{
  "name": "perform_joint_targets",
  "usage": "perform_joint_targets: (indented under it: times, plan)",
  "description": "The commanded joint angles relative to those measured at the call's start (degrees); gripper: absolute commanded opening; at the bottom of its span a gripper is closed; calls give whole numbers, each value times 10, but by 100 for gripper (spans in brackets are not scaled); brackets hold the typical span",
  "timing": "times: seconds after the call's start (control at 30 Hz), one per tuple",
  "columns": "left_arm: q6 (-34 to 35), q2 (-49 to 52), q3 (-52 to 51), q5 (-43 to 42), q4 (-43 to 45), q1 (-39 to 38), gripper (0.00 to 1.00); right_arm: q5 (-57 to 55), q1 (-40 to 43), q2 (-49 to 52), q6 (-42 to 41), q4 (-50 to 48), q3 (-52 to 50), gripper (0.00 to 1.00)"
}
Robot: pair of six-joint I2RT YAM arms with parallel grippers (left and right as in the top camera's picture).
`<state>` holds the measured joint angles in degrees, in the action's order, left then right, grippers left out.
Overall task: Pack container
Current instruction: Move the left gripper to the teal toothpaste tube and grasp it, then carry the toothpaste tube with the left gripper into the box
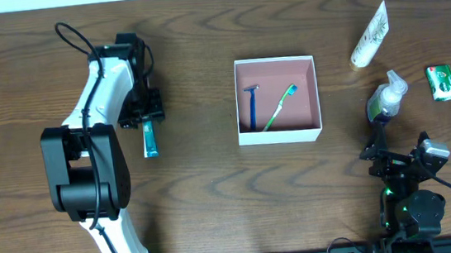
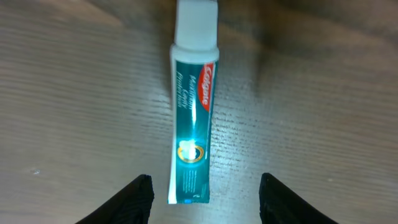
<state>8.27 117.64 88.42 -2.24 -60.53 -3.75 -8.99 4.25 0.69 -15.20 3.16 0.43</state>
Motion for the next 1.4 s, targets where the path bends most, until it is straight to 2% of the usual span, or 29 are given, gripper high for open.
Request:
perform_joint_targets:
  times: [0.0, 0.37, 0.73, 0.77, 0.8, 0.9, 1.03, 1.17, 1.37]
  plan:
    - [-14, 3, -26, -12, 16, 3, 56, -4, -9, -3, 9, 2, -1, 99]
    - [-23, 4, -78, -12, 82, 3, 56, -4, -9, -3, 9, 2, -1, 99]
    - [-27, 27, -85, -12, 108, 3, 55, -4, -9, -3, 9, 2, -1, 99]
    - [-27, 27, -85, -12, 108, 3, 53, -4, -9, -3, 9, 2, -1, 99]
    - [-26, 27, -85, -12, 107, 3, 45, -4, -9, -3, 9, 2, -1, 99]
    - [-24, 27, -85, -12, 103, 3, 33, -4, -9, -3, 9, 2, -1, 99]
    - [-19, 26, -82, -13, 99, 2, 27, -4, -9, -3, 9, 2, -1, 99]
    - [-16, 21, -60, -28, 87, 2, 15, -4, -9, -3, 9, 2, -1, 99]
    - [-16, -10, 4, -49, 61, -3, 13, -4, -9, -3, 9, 2, -1, 99]
